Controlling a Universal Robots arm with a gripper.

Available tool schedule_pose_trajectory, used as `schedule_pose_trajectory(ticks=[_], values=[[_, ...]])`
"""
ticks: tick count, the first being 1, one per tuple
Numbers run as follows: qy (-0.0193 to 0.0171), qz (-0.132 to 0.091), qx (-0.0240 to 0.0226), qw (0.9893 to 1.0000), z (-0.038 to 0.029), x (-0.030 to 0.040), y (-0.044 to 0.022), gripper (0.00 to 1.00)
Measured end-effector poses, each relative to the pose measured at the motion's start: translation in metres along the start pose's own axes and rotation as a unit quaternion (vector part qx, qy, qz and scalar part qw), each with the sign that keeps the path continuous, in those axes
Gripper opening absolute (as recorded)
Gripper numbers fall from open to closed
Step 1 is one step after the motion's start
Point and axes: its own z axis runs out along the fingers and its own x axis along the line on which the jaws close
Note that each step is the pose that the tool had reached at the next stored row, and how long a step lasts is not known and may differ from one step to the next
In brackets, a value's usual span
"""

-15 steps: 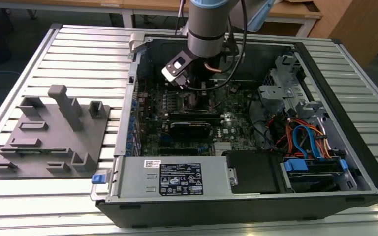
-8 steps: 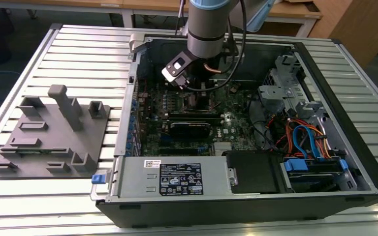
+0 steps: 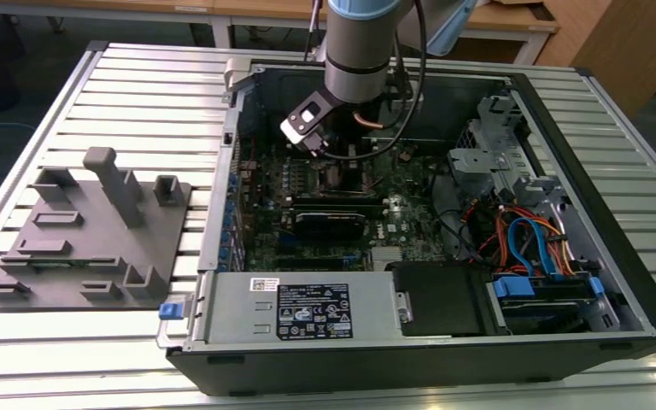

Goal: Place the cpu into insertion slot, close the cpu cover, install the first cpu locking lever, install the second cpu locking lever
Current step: 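Place the cpu into insertion slot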

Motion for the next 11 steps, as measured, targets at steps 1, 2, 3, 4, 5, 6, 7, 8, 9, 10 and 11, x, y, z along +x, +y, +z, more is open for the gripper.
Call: schedule_pose_trajectory(ticks=[1, 2, 3, 4, 5, 6, 7, 8, 9, 10, 11], values=[[0.0000, 0.000, 0.0000, 1.0000, 0.0002, 0.0000, 0.0000, 0.54], [0.0001, 0.000, -0.0001, 1.0000, 0.0003, 0.0001, 0.0000, 0.54], [0.0001, 0.000, -0.0002, 1.0000, 0.0005, 0.0001, 0.0001, 0.54], [0.0002, 0.000, -0.0002, 1.0000, 0.0005, 0.0001, 0.0000, 0.54], [0.0002, 0.000, -0.0002, 1.0000, 0.0005, 0.0001, 0.0000, 0.54], [0.0002, 0.000, -0.0002, 1.0000, 0.0005, 0.0001, 0.0000, 0.54], [0.0002, 0.000, -0.0002, 1.0000, 0.0005, 0.0001, 0.0000, 0.54], [0.0001, 0.000, -0.0002, 1.0000, 0.0005, 0.0001, 0.0000, 0.54], [0.0002, 0.000, -0.0002, 1.0000, 0.0005, 0.0001, 0.0001, 0.54], [0.0002, 0.000, -0.0002, 1.0000, 0.0005, 0.0001, 0.0001, 0.54], [0.0002, 0.000, -0.0002, 1.0000, 0.0006, 0.0001, 0.0001, 0.54]])
